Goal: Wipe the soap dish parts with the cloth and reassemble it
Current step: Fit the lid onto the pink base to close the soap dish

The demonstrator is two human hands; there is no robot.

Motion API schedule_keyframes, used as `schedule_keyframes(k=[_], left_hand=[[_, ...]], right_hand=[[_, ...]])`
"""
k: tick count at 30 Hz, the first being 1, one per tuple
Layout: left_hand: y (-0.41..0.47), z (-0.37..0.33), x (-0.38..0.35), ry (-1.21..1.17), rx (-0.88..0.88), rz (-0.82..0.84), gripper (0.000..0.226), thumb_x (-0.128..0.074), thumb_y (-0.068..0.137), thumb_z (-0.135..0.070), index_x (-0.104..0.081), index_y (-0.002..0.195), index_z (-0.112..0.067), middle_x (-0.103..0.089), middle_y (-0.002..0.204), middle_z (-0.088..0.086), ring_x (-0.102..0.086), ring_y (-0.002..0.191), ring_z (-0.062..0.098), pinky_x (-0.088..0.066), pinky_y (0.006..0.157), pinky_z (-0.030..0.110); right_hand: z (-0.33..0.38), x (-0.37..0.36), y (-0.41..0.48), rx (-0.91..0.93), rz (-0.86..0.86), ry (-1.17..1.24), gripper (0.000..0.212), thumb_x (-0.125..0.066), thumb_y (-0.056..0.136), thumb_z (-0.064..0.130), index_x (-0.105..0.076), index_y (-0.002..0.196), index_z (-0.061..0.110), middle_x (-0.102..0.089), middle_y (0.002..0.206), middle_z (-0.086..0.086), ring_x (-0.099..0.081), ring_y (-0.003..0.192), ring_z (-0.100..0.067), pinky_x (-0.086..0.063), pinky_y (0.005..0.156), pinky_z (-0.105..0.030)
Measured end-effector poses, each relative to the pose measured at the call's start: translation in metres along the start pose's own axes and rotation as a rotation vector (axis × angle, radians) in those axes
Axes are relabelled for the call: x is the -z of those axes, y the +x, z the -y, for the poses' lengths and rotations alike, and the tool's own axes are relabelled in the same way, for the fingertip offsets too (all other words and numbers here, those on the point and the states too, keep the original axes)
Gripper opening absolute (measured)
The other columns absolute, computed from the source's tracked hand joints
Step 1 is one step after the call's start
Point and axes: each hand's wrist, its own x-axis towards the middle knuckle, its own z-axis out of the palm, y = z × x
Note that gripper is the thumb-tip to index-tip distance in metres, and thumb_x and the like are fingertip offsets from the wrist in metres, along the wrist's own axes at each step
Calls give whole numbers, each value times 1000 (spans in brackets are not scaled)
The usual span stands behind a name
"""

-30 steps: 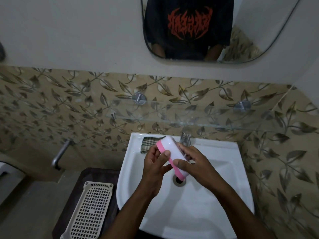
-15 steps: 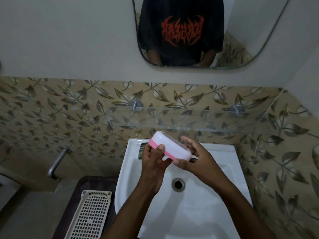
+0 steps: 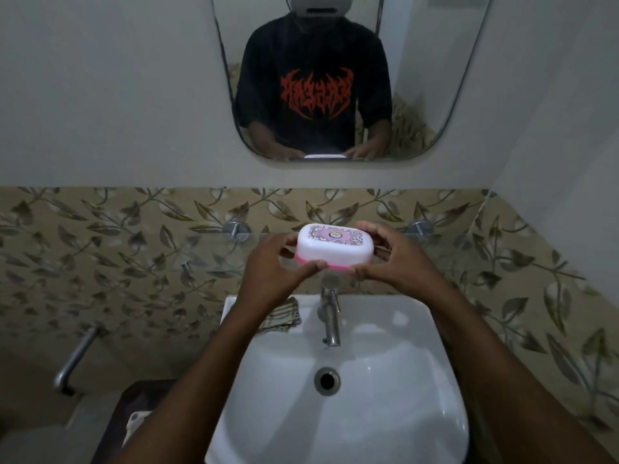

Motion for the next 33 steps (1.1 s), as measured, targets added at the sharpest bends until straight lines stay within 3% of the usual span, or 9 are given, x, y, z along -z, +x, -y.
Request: schedule_keyframes(k=[2, 6, 8, 11, 17, 21, 29, 33], left_hand=[[17, 0, -2, 128, -66, 9, 58, -85, 64, -49, -70, 113, -21, -65, 102, -5, -61, 83, 9, -45, 68, 15], [42, 7, -14, 279, -58, 42, 65, -84, 60, -55, -70, 113, -21, -66, 103, -2, -61, 81, 14, -51, 71, 30], [49, 12, -20, 338, -34, 65, 72, -76, 56, -67, -69, 113, -22, -67, 105, -3, -62, 87, 17, -53, 74, 33], [53, 16, -28, 385, -24, 85, 80, -63, 52, -77, -69, 114, -26, -68, 108, -4, -62, 95, 16, -54, 77, 35], [52, 13, -38, 436, -4, 71, 65, -78, 61, -61, -67, 117, -29, -67, 108, 1, -64, 95, 20, -54, 73, 34], [51, 14, -43, 471, 18, 64, 64, -80, 63, -56, -67, 119, -28, -65, 110, 2, -64, 99, 22, -48, 71, 30], [51, 19, -45, 540, 36, 50, 70, -75, 65, -63, -63, 122, -24, -62, 112, 1, -63, 101, 22, -51, 72, 33], [38, 20, -29, 472, 18, -66, 55, -71, 72, -62, -66, 111, -23, -64, 102, -2, -61, 94, 17, -53, 73, 34]], right_hand=[[-7, 4, 16, -2, -4, -61, 87, -90, 61, 8, -49, 138, 7, -57, 131, -2, -60, 115, -8, -47, 96, -15], [-18, 9, 37, 42, -27, -204, 98, -89, 49, 36, -53, 135, 5, -57, 131, -10, -61, 116, -18, -50, 102, -34], [-20, 12, 44, 61, -36, -293, 92, -90, 51, 31, -55, 133, 8, -58, 129, -9, -61, 112, -18, -51, 100, -38], [-21, 15, 51, 56, -21, -356, 89, -92, 55, 20, -54, 135, 9, -58, 130, -7, -59, 110, -16, -52, 97, -35], [-32, 14, 60, 52, 13, -380, 86, -91, 54, 14, -56, 132, 9, -59, 125, -8, -59, 112, -21, -51, 96, -38], [-35, 12, 59, 54, 20, -409, 83, -90, 57, 11, -56, 133, 9, -60, 122, -10, -57, 109, -19, -45, 91, -26], [-34, 12, 58, 99, 20, -453, 75, -88, 60, 10, -59, 129, 8, -62, 121, -13, -56, 111, -27, -44, 91, -32], [-30, 14, 55, 74, -46, -449, 76, -89, 60, 15, -57, 128, 12, -56, 125, -8, -54, 118, -26, -44, 96, -32]])
